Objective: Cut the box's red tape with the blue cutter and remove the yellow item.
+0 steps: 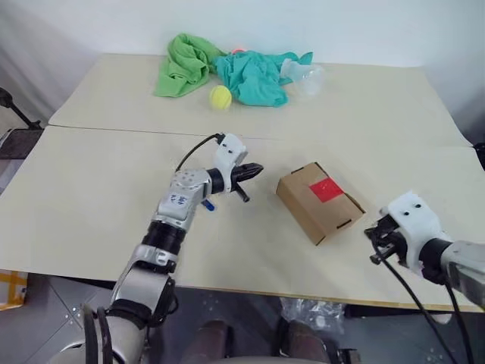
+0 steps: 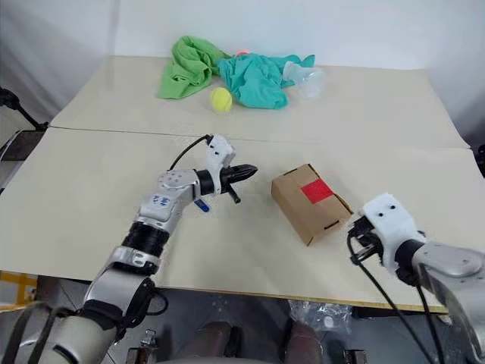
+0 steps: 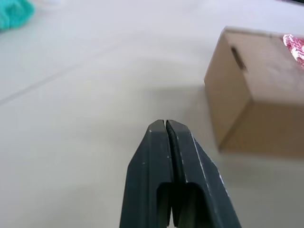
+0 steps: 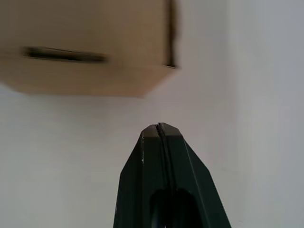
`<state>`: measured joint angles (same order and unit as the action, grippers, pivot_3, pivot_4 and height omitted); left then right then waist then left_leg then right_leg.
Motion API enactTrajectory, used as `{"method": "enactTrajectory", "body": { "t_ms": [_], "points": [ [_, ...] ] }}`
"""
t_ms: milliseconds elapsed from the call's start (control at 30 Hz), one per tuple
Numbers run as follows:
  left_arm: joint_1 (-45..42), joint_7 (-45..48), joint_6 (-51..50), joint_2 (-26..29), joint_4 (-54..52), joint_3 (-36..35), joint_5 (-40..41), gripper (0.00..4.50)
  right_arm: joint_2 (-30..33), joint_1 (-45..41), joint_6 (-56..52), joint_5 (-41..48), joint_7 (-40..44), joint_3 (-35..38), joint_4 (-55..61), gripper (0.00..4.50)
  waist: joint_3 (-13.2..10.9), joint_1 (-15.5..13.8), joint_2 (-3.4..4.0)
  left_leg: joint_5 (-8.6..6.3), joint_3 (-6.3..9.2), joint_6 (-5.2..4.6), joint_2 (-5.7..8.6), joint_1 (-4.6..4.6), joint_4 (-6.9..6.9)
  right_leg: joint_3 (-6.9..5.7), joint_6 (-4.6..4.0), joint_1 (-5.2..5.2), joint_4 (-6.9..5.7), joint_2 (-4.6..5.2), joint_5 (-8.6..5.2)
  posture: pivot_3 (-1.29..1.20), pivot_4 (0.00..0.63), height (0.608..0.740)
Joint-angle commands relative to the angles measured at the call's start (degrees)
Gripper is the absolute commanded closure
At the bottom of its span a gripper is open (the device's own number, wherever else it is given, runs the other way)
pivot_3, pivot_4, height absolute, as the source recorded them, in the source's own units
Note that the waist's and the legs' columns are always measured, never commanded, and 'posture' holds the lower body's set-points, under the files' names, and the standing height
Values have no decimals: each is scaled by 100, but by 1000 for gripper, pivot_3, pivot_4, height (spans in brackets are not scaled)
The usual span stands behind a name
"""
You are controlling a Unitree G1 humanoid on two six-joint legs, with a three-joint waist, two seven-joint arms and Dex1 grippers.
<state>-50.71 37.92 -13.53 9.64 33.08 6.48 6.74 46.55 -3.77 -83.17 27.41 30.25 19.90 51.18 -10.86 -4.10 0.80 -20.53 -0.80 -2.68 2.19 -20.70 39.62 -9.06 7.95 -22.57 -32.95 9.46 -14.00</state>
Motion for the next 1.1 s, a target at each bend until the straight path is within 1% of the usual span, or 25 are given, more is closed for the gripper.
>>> {"method": "enactTrajectory", "body": {
  "t_ms": [33, 100, 200, 300, 433, 600, 733, 967, 1100],
  "points": [
    [-352, 132, 608, -273, 678, -38, 2, 4444, -239, -180, -96, 24, -261, -175, 162, 4500, 0, 3, -3, 0, 0, 0, 0, 0, 0, 0, 0, 0, 0, 0, 0, 0, 150, 740],
    [-492, 281, 804, -442, 1075, 6, -22, 4444, -416, -274, -55, -40, -438, -288, 70, 4500, 0, 7, -2, 0, 0, 0, 1, -1, 3, -1, -1, 0, -2, 0, 1, 0, 150, 740],
    [-605, 551, 998, -530, 1476, 75, -101, 4444, -521, -336, -40, -59, -564, -364, 34, 4500, 0, 2, -2, 0, 3, 0, 1, -11, 8, -5, -1, -5, -3, 0, 1, 0, 150, 740],
    [-680, 795, 1108, -568, 1759, 146, -155, 4444, -577, -356, -36, -32, -634, -391, 53, 4500, 1, 22, -2, 0, 3, 0, 2, -34, 18, -7, -1, -23, -8, 0, 1, 0, 150, 740],
    [-730, 1133, 1187, -593, 1925, 215, -219, 4444, -627, -374, -55, 1, -673, -427, 97, 4500, 0, 27, -2, 0, 3, -1, 2, -36, 26, -8, -1, -23, -14, -1, 2, 0, 150, 740],
    [-548, 1713, 968, -511, 1443, 384, -241, 4444, -589, -374, -217, 117, -595, -369, 281, 4500, 1, 30, -2, -1, 5, -2, 1, -37, 36, -5, -3, -23, -22, 0, 3, 0, 150, 740],
    [-284, 2044, 605, -353, 781, 551, -229, 4444, -508, -301, -407, 194, -462, -252, 442, 4500, 1, 39, -2, -1, 9, -4, 1, -37, 37, -4, -4, -23, -24, 0, 4, 0, 150, 740],
    [124, 2320, -11, -156, -137, 757, -207, 4444, -387, -59, -588, 304, -282, -59, 644, 4500, 1, 37, -2, -2, 13, -5, 1, -40, 40, -4, -5, -23, -26, 0, 4, 0, 150, 740],
    [212, 2262, -109, -166, -290, 821, -236, 4444, -357, -8, -546, 284, -267, -19, 609, 4500, 1, 30, -2, -2, 13, -5, 1, -38, 44, -2, -6, -23, -30, 0, 4, 0, 150, 740]
  ]
}}
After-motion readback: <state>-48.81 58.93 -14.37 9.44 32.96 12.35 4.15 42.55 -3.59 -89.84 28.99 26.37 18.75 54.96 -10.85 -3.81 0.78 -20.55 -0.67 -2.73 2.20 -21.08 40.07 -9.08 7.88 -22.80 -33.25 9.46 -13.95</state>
